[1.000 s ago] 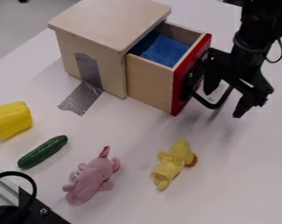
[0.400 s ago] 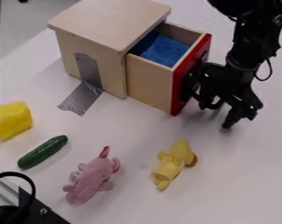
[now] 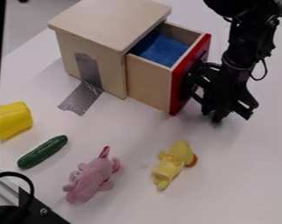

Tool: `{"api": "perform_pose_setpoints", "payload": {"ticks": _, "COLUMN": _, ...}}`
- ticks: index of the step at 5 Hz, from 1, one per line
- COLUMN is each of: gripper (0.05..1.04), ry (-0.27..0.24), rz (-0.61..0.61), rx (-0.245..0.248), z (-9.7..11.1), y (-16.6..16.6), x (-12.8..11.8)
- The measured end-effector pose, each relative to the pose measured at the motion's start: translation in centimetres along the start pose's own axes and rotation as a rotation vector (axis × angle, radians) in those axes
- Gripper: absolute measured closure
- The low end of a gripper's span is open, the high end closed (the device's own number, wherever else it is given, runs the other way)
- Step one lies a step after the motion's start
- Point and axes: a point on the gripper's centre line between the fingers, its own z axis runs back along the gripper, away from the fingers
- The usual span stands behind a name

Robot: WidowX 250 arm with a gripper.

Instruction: Close the drawer

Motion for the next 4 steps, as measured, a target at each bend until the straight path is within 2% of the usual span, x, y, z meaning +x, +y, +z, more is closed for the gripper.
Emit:
{"api": "perform_pose_setpoints", "payload": {"ticks": 2, "gripper": 0.935, "ry": 0.040, "rz": 0.095, "rx": 0.034, "z": -0.8, "y": 5.9, "x": -0.8}}
{"api": "perform_pose_setpoints", "payload": {"ticks": 4, "gripper": 0.941, "ry": 0.067, "rz": 0.100, "rx": 0.080, "z": -1.8, "y": 9.1, "x": -2.2}}
